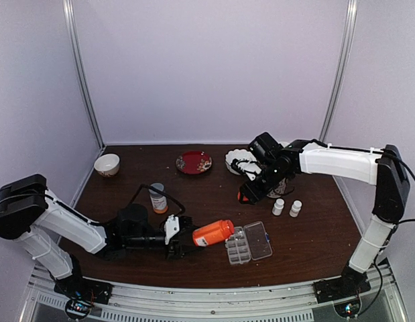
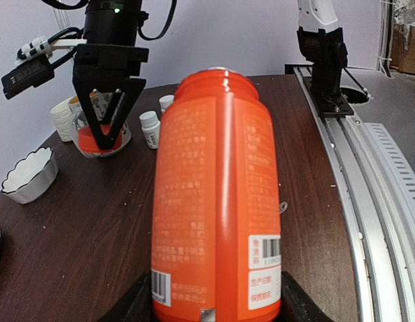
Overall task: Sort the pills into containers
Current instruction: Place the lid of the pill bottle at the center of the board.
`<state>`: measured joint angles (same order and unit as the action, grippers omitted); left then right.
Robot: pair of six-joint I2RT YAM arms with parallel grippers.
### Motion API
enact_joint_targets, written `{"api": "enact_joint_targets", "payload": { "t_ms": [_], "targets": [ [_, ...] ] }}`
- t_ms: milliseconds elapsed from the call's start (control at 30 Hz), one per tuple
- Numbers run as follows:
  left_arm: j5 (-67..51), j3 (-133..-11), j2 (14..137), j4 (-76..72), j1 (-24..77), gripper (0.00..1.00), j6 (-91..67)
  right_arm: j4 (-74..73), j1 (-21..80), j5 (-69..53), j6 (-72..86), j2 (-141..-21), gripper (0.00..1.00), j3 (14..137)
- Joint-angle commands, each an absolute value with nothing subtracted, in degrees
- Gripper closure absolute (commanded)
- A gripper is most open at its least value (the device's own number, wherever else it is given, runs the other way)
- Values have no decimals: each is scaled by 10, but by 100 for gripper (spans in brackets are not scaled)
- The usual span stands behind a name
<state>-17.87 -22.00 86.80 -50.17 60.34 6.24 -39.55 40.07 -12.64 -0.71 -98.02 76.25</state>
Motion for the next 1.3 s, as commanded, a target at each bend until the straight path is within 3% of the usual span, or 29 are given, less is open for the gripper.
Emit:
{"api": "enact_joint_targets", "payload": {
  "t_ms": [0,333,400,500,533,733,1267],
  "targets": [
    [-165,-220,900,-588,613,100,52,-412,392,-88,15,-1032,96,800],
    [-156,-214,939,-598,625,100,50,-464,384,-72,7,-1132,82,859],
    [-156,-213,943,-600,627,100,53,-473,384,-77,-8,-1143,67,866],
    [-150,-216,945,-587,627,100,59,-465,384,-76,-12,-1136,31,858],
    [-150,-219,946,-580,628,100,61,-463,384,-73,-12,-1129,25,854],
    [-146,-228,958,-565,629,100,68,-452,385,-72,-10,-1080,20,831],
    [-114,-266,974,-476,656,100,72,-340,425,-192,52,-840,28,646]
  ]
}}
